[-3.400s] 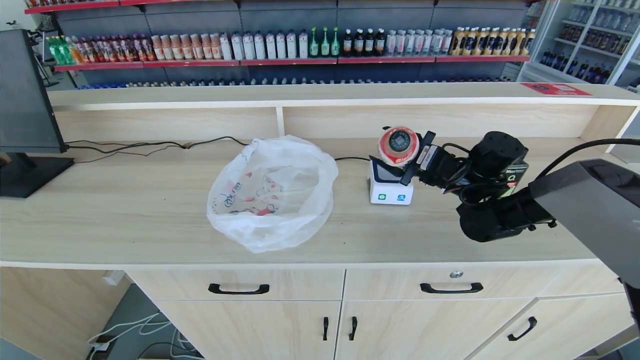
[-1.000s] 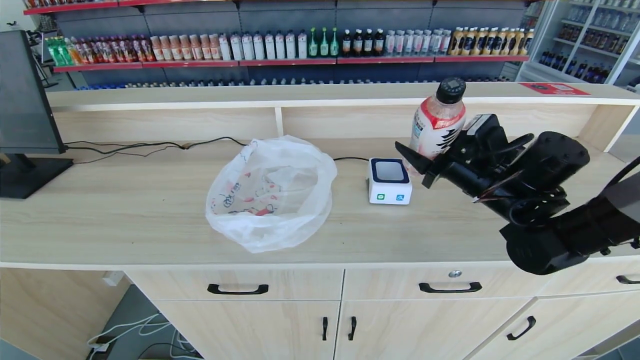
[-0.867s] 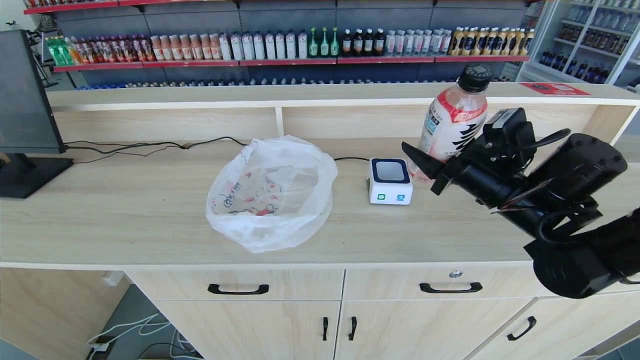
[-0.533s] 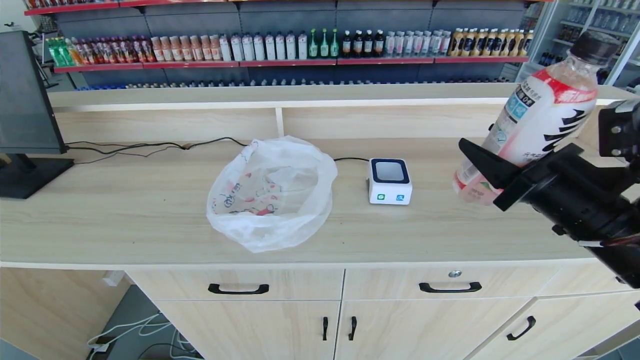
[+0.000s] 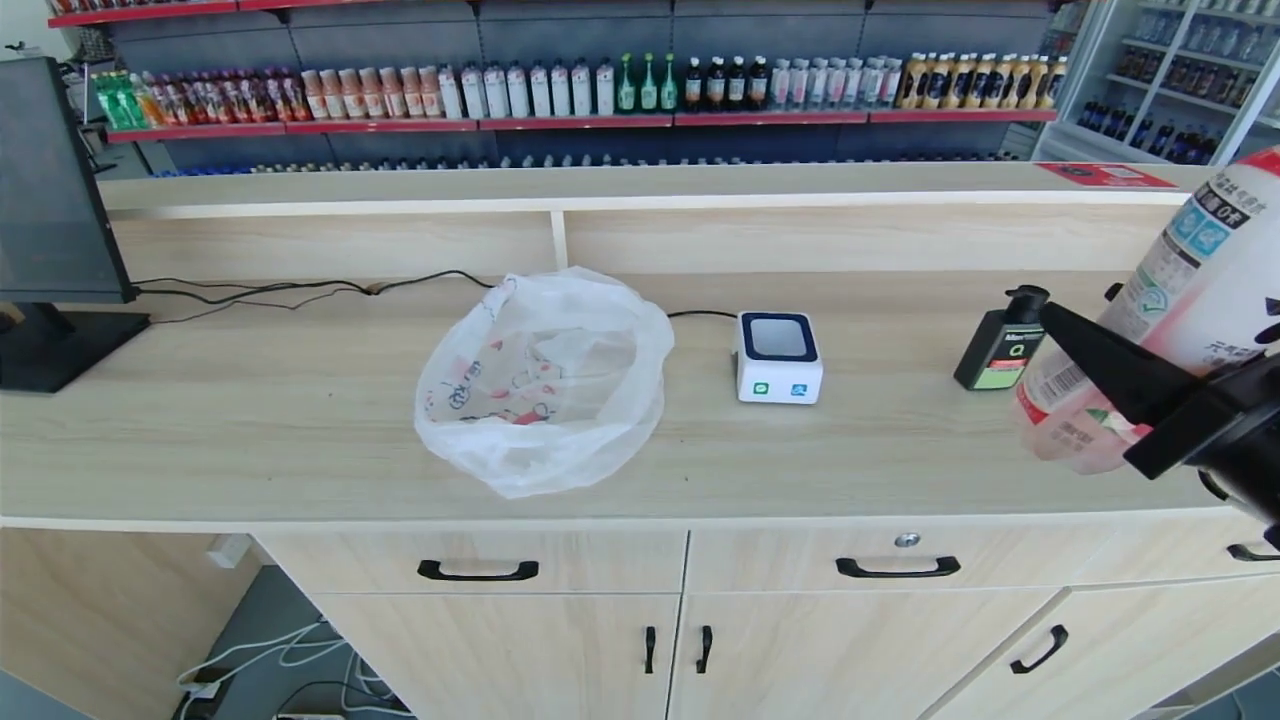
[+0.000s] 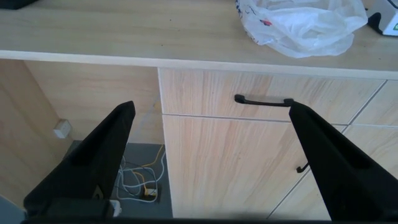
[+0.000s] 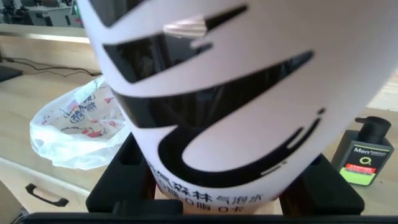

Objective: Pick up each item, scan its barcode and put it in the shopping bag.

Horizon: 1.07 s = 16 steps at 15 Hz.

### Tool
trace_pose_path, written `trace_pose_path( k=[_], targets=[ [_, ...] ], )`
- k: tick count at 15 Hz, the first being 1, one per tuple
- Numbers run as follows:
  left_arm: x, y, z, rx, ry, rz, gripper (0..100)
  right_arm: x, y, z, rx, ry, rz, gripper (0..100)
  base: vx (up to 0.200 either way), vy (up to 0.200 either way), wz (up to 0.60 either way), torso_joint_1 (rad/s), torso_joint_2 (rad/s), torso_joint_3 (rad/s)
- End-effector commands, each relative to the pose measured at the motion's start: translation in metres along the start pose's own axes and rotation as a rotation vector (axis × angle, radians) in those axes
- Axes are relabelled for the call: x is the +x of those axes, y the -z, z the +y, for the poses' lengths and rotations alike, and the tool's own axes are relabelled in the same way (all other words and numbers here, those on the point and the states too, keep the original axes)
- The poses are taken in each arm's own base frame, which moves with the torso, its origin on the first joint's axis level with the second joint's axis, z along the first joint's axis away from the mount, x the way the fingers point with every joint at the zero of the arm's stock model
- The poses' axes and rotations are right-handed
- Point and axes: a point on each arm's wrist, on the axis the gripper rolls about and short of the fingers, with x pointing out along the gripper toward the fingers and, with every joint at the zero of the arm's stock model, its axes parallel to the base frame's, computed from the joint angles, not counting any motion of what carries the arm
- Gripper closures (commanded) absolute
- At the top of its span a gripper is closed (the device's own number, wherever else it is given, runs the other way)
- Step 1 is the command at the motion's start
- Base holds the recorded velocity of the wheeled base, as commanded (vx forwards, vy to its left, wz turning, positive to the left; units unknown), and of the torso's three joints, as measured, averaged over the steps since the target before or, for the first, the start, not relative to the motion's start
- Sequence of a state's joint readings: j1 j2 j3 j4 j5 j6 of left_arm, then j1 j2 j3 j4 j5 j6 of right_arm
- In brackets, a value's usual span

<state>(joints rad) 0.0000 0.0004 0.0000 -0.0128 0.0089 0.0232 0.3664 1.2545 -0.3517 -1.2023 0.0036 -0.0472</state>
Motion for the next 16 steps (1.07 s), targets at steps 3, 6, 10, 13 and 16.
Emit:
trace_pose_path(
  k=[3, 6, 10, 13, 16],
  targets=[
    [0.000, 0.000, 0.000, 0.000, 0.000, -0.001, 0, -0.007, -0.003, 0.000, 0.006, 0.000, -0.018, 100, -0.067, 0.000, 0.00, 0.002, 0.00, -0.001],
    [0.000, 0.000, 0.000, -0.002, 0.000, -0.001, 0, -0.019, 0.006, 0.000, 0.003, -0.002, 0.020, 100, 0.000, 0.133, 0.00, -0.002, 0.00, 0.003],
    [0.000, 0.000, 0.000, -0.011, 0.000, -0.001, 0, -0.030, 0.009, 0.001, -0.007, -0.017, 0.032, 100, 0.000, 0.200, 0.00, 0.007, 0.00, 0.001],
    [0.000, 0.000, 0.000, -0.011, 0.000, -0.001, 0, -0.032, 0.011, 0.001, -0.007, -0.017, 0.038, 100, 0.000, 0.200, 0.00, 0.007, 0.00, -0.002],
    [0.000, 0.000, 0.000, -0.011, 0.000, -0.001, 0, -0.030, 0.009, 0.001, -0.007, -0.020, 0.033, 100, 0.000, 0.200, 0.00, 0.001, 0.00, 0.002]
  ],
)
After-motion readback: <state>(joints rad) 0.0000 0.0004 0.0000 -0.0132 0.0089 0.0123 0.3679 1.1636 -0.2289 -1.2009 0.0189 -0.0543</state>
